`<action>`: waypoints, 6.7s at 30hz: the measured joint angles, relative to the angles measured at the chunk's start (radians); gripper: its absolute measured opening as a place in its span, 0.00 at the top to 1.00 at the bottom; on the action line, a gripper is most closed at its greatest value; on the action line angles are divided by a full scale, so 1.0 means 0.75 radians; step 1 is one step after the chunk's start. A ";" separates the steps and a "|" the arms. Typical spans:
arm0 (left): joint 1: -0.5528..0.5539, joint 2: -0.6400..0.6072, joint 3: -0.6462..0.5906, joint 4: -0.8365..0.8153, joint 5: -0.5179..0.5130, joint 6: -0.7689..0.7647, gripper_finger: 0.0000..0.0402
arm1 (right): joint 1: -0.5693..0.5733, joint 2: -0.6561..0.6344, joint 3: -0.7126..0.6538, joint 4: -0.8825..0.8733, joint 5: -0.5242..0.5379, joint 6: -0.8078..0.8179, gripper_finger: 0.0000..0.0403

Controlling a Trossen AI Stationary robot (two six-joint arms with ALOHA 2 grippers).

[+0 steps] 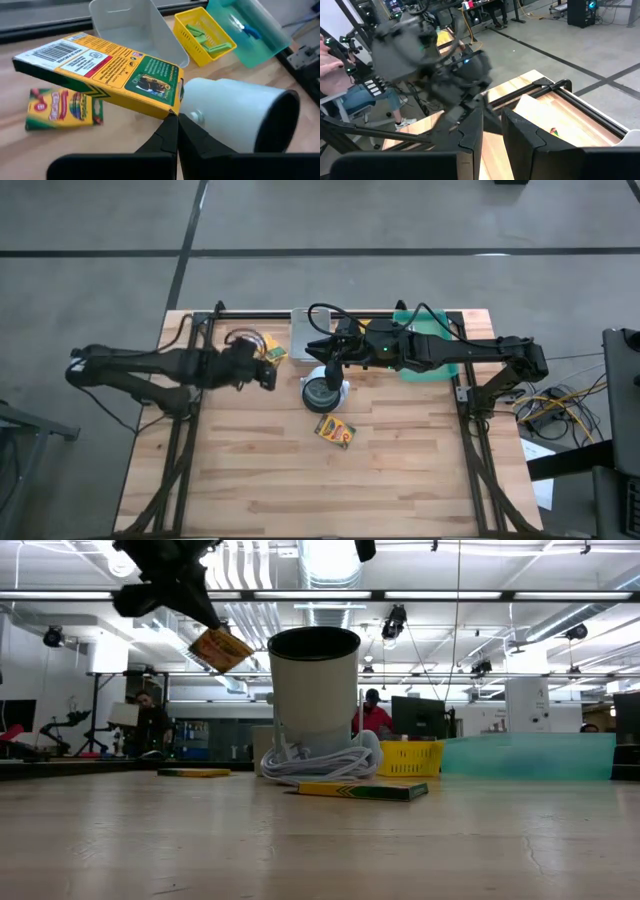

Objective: Pick & Place School Supplies
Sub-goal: Put the pack of crayon into the gray bin

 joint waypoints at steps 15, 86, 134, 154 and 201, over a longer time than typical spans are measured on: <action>0.504 0.020 -0.003 0.270 0.587 0.856 1.00 | 0.000 0.000 0.000 0.000 0.000 0.000 0.83; 0.865 0.921 0.312 0.345 0.938 1.392 0.66 | 0.000 0.000 0.000 0.000 0.000 0.000 0.83; 0.861 0.290 0.232 -0.487 0.939 1.681 0.66 | 0.001 0.000 0.000 0.000 0.000 0.000 0.83; 0.871 0.361 -0.155 0.331 0.516 0.912 0.66 | 0.000 0.000 0.000 0.000 0.000 0.000 0.83; 0.776 0.727 -0.281 0.188 0.623 0.912 0.66 | 0.010 -0.004 0.000 -0.003 -0.054 -0.065 0.83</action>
